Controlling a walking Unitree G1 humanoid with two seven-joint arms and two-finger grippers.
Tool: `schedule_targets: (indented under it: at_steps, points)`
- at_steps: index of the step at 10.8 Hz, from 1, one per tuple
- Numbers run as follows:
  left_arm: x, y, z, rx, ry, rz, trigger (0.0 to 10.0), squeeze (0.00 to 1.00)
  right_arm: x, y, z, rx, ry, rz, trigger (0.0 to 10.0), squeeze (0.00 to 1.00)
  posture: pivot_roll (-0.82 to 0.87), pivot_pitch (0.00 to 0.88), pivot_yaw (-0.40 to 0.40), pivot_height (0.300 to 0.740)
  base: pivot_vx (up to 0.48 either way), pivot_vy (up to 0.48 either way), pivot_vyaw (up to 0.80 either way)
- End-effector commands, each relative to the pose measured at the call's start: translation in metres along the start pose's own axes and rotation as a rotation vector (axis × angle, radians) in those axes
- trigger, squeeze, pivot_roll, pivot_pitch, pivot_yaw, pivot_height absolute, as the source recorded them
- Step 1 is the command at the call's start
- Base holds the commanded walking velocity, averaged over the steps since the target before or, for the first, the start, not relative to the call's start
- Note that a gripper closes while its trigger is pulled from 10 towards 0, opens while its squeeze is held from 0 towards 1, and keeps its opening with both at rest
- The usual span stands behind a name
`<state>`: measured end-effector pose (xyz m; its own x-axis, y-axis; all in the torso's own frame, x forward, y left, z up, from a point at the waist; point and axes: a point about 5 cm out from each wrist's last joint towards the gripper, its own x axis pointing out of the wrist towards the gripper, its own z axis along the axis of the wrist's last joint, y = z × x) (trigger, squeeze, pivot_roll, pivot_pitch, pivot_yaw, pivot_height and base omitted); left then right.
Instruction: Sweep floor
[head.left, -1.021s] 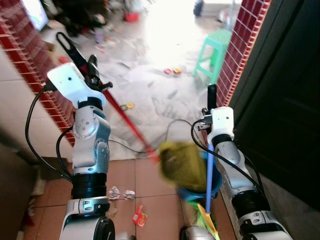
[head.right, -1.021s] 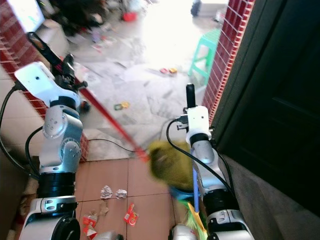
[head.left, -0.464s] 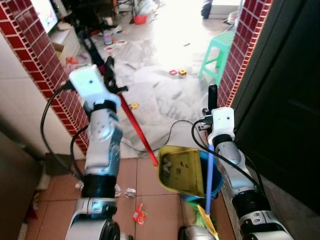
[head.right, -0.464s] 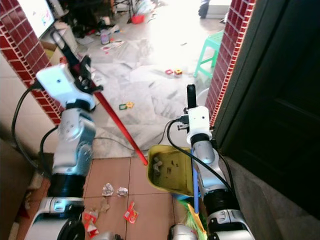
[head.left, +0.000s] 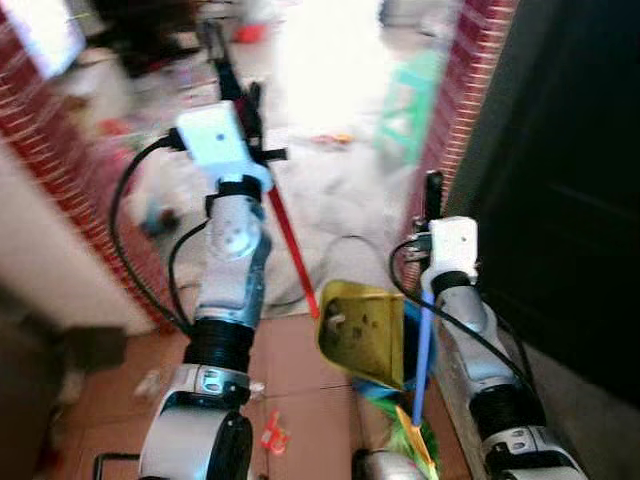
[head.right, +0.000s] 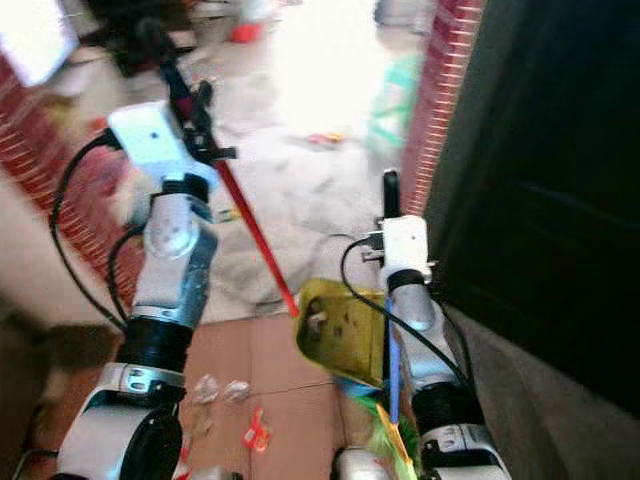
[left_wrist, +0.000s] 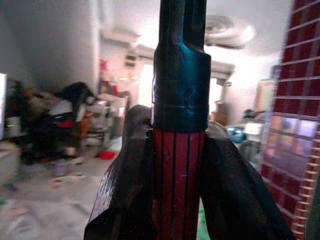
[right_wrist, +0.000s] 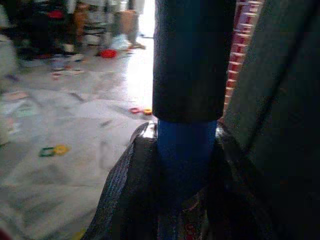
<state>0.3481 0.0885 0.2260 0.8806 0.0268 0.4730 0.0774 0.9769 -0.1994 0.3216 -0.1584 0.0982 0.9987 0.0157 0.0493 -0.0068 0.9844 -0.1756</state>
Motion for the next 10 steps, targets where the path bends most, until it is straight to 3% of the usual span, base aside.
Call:
schedule_targets:
  at_steps: [1, 3, 5, 8, 10]
  points:
    - [0.0027, -0.0018, 0.0044, -0.004, -0.033, -0.004, 10.0, 0.0, 0.0011, -0.0014, 0.0051, -0.018, -0.024, 0.001, 10.0, 0.0, -0.15, 0.0, 0.071, 0.74, 0.0, 0.0, -0.8]
    - [0.0018, 0.0023, 0.0039, 0.02, -0.043, 0.007, 10.0, 0.0, 0.0015, 0.0, 0.0056, -0.017, -0.026, 0.01, 10.0, 0.0, -0.15, 0.0, 0.064, 0.74, 0.0, 0.0, -0.8]
    - [0.0035, 0.0001, 0.0098, 0.12, -0.112, -0.034, 10.0, 0.0, 0.0029, -0.0016, 0.0063, -0.02, -0.029, 0.009, 10.0, 0.0, -0.15, 0.0, 0.065, 0.74, 0.0, 0.0, 0.0]
    - [0.0033, -0.0003, 0.0097, 0.149, -0.142, 0.029, 10.0, 0.0, 0.0013, -0.0019, 0.0054, -0.023, -0.028, 0.005, 10.0, 0.0, -0.16, 0.0, 0.067, 0.74, 0.0, 0.0, 0.0]
    - [0.0053, -0.0063, 0.0059, 0.15, -0.141, 0.014, 10.0, 0.0, 0.0017, -0.0012, 0.0056, -0.024, -0.028, 0.009, 10.0, 0.0, -0.16, 0.0, 0.065, 0.74, 0.0, 0.0, 0.0]
